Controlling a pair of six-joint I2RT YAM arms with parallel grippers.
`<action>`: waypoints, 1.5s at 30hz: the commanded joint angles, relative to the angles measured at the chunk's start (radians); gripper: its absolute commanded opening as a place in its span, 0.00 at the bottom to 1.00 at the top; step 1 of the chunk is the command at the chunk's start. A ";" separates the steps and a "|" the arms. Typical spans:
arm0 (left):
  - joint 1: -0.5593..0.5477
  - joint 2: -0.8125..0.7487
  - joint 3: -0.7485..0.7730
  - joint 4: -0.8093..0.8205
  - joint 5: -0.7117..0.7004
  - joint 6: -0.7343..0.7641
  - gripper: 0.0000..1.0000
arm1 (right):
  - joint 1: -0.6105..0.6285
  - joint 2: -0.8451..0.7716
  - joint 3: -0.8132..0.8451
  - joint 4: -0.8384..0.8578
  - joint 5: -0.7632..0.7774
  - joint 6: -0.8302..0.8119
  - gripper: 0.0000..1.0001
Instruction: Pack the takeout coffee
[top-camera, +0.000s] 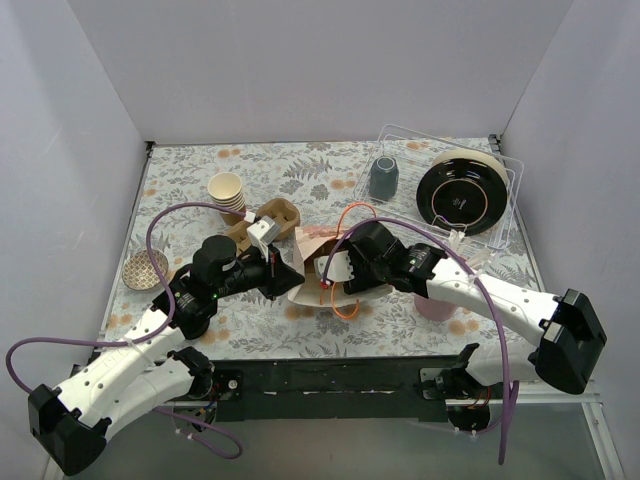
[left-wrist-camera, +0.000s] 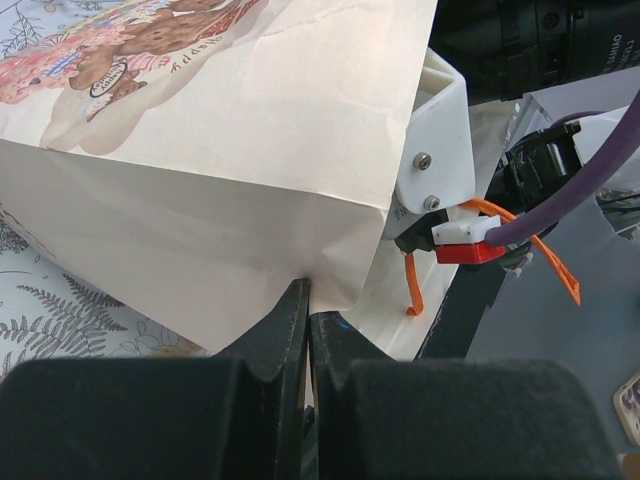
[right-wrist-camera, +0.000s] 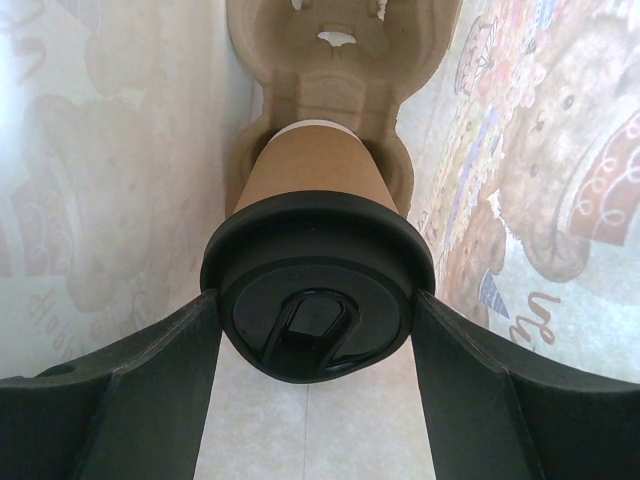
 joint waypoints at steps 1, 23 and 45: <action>-0.006 -0.024 0.020 -0.012 0.039 -0.006 0.00 | -0.003 -0.002 0.044 0.003 0.039 -0.037 0.31; -0.006 0.008 0.023 0.003 0.048 -0.001 0.00 | -0.003 -0.008 0.079 -0.069 0.067 -0.065 0.31; -0.006 0.022 0.029 0.003 0.045 -0.017 0.00 | 0.002 -0.057 0.096 -0.076 0.007 -0.063 0.31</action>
